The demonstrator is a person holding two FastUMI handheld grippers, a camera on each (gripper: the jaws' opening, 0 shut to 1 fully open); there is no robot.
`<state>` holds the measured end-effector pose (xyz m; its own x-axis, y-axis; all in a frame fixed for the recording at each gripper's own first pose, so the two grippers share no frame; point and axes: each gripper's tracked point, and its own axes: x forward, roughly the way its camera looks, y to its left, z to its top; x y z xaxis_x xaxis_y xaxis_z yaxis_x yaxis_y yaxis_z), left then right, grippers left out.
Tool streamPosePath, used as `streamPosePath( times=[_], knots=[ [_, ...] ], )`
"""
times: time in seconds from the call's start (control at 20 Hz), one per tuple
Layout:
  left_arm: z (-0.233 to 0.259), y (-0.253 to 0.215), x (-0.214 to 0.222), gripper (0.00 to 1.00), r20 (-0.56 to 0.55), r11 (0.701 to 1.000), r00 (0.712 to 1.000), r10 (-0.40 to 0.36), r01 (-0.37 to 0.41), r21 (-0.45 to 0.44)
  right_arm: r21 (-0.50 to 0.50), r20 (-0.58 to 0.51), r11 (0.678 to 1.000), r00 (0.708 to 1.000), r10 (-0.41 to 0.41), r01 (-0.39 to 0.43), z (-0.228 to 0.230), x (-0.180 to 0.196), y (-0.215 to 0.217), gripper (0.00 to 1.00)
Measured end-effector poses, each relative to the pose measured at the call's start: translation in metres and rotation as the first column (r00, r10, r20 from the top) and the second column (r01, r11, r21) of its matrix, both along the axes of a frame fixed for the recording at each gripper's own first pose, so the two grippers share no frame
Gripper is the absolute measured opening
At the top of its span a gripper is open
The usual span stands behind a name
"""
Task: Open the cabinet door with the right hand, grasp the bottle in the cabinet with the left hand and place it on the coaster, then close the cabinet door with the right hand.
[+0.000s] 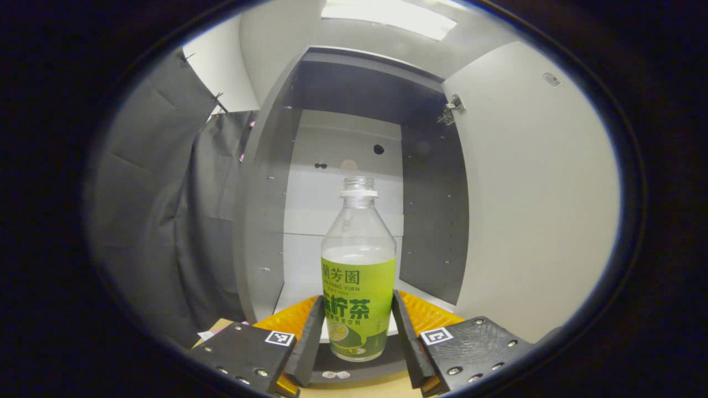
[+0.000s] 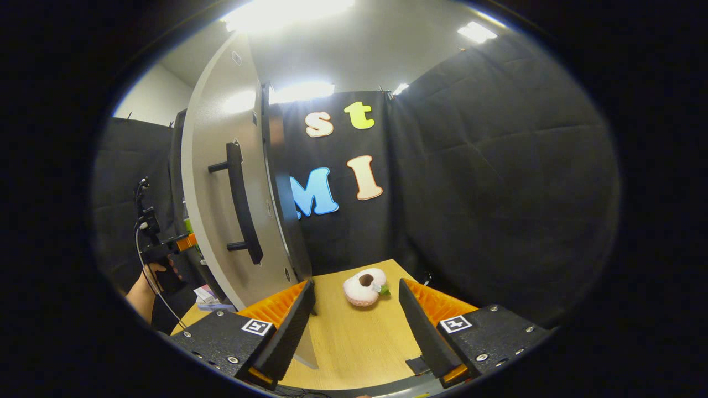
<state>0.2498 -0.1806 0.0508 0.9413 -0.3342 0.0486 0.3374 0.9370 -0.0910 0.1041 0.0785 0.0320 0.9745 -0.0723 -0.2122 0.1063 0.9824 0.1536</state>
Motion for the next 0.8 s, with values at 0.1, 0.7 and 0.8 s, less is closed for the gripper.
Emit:
streamPosePath(
  times=[0.1, 0.7, 0.8],
  knots=[
    [-0.001, 0.008, -0.016, 0.67, 0.005, 1.000, 1.000, 0.018, -0.018, 0.001, -0.003, 0.003, 1.000, 1.000, 0.020, -0.020, 0.002, -0.005, -0.001, 0.94],
    [-0.038, 0.051, -0.098, 0.63, 0.002, 0.993, 0.993, 0.120, -0.120, 0.021, 0.004, -0.006, 0.991, 0.991, 0.131, -0.131, -0.003, -0.014, 0.002, 0.94],
    [-0.045, 0.059, -0.111, 0.72, 0.009, 0.990, 0.990, 0.141, -0.141, 0.016, 0.001, -0.011, 0.989, 0.989, 0.149, -0.149, -0.006, -0.014, 0.007, 0.94]
  ],
)
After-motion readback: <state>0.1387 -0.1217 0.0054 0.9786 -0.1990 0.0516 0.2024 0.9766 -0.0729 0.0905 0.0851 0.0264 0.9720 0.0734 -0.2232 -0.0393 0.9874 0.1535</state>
